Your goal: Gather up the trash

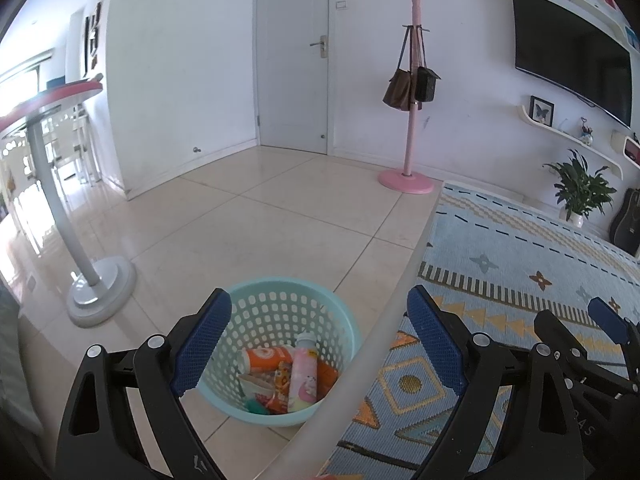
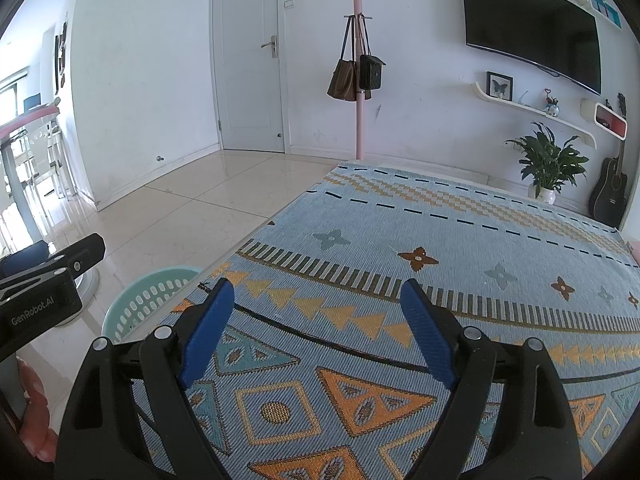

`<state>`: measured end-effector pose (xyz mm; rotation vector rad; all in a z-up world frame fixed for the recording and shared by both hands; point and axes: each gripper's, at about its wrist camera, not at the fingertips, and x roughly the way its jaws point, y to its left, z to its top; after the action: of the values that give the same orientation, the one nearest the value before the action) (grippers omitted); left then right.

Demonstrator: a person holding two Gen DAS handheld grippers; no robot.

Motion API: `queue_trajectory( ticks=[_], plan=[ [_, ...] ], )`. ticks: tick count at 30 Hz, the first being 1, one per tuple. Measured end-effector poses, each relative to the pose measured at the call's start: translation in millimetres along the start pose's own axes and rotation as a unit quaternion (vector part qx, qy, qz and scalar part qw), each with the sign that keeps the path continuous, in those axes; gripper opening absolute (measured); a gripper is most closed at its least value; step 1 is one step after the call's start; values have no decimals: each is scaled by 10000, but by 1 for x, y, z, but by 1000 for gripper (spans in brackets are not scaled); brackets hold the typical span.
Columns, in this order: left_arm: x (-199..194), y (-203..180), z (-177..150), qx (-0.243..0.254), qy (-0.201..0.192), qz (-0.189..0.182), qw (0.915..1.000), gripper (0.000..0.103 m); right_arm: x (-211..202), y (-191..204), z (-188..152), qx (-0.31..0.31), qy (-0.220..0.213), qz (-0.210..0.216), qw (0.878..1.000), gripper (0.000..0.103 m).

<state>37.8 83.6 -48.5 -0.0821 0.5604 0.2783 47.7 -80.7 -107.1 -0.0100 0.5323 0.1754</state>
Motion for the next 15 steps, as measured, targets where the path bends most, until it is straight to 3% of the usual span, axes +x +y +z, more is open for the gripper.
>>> queue_trajectory(
  ticks=[15],
  plan=[
    [0, -1, 1, 11, 17, -27, 10000, 87, 0, -1, 0, -2, 4, 11, 10000, 81]
  ],
)
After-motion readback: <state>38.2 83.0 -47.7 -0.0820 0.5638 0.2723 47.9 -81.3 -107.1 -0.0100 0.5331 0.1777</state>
